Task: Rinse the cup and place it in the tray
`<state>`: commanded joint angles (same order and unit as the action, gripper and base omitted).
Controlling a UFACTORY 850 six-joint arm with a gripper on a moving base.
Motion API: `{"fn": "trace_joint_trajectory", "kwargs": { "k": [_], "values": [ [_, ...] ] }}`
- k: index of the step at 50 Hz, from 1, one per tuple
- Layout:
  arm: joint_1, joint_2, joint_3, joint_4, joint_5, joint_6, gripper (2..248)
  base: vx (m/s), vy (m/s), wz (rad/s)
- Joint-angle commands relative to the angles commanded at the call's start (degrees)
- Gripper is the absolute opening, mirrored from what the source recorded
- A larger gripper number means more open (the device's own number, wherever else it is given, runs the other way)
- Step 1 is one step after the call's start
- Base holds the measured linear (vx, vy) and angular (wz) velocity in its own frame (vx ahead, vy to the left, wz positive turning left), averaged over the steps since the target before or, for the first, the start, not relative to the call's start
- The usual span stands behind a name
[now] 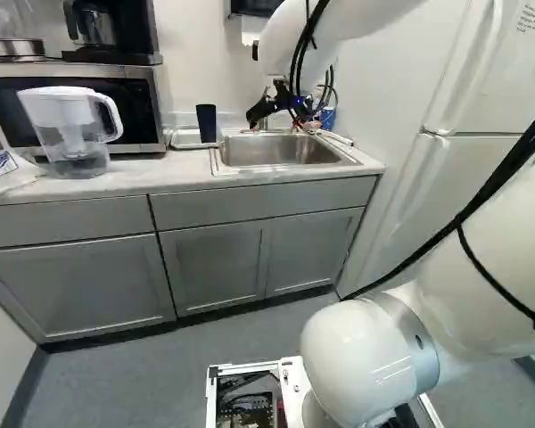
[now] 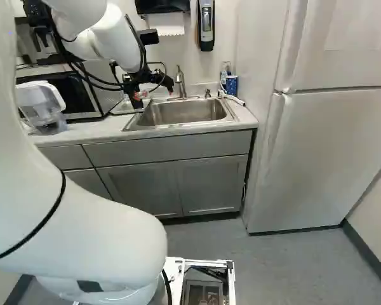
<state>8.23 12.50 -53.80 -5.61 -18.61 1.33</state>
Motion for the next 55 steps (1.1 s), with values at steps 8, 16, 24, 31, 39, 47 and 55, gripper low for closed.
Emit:
{"fn": "trace_joint_trajectory", "kwargs": {
  "k": [8,16,24,31,39,47,55],
  "values": [
    [0.0,0.0,0.0,0.0,0.0,0.0,247,-0.12,-0.009,0.167],
    [0.0,0.0,0.0,0.0,0.0,0.0,247,-0.126,-0.008,0.161],
    [0.0,0.0,0.0,0.0,0.0,0.0,247,-0.125,-0.034,0.043],
    [0.0,0.0,0.0,0.0,0.0,0.0,247,-0.126,-0.034,0.019],
    [0.0,0.0,0.0,0.0,0.0,0.0,247,-0.123,-0.031,0.013],
    [0.0,0.0,0.0,0.0,0.0,0.0,247,-0.123,-0.03,0.013],
    [0.0,0.0,0.0,0.0,0.0,0.0,247,-0.129,-0.031,0.007]
  ]
}}
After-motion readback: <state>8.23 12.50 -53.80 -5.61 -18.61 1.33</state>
